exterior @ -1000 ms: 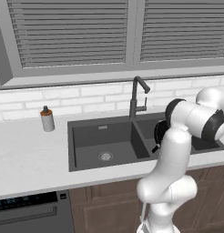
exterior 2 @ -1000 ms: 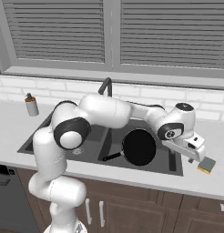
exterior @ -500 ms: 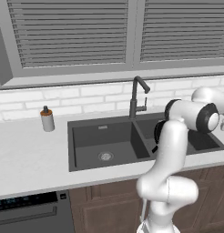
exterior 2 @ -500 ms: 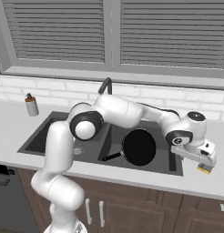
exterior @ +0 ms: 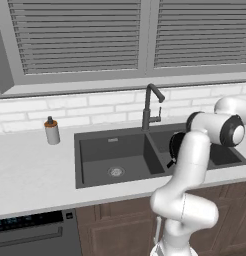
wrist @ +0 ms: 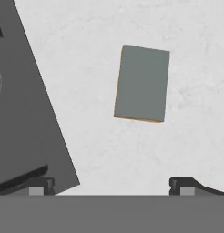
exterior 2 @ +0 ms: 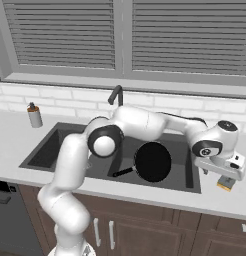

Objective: Pick the pan and sponge and place them into the sink. Then turn on the water.

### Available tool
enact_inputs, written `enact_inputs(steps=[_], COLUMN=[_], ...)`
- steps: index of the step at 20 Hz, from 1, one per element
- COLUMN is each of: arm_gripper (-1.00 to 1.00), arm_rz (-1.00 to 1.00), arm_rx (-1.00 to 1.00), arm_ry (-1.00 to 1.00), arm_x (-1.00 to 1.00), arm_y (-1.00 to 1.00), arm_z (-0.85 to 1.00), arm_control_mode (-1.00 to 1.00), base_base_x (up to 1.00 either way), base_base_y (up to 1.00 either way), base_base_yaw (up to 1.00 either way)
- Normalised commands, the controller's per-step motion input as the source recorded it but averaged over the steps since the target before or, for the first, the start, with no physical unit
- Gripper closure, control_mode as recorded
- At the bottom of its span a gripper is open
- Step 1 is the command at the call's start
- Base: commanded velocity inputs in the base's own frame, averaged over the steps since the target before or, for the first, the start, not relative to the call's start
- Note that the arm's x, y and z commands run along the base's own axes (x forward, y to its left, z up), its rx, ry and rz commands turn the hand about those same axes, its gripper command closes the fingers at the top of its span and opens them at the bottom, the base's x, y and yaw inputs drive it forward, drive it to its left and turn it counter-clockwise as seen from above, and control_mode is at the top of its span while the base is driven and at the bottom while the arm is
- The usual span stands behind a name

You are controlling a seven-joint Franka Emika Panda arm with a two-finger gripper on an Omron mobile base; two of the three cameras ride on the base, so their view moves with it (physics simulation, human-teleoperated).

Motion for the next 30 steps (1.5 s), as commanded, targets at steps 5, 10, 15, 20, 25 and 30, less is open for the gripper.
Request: enact_inputs(steps=[5, 10, 15, 20, 25, 30], arm_gripper=[-1.00, -1.00, -1.00, -1.00, -1.00, -1.00], arm_rz=[0.00, 0.00, 0.00, 0.00, 0.00, 0.01], arm_rx=[0.00, 0.00, 0.01, 0.02, 0.04, 0.00], arm_ry=[0.01, 0.00, 0.00, 0.02, 0.01, 0.01], arm_x=[0.15, 0.12, 0.02, 0.07, 0.07, 0.16], arm_y=[-0.05, -0.14, -0.14, -0.14, -0.22, -0.17], arm_z=[-0.04, -0.13, -0.16, -0.09, -0.13, -0.18], arm_control_mode=[-1.00, -1.00, -1.00, -1.00, -1.00, -1.00], base_base_x=[0.00, 0.00, 0.00, 0.00, 0.00, 0.00], base_base_y=[0.00, 0.00, 0.00, 0.00, 0.00, 0.00], base_base_yaw=[0.00, 0.00, 0.00, 0.00, 0.00, 0.00])
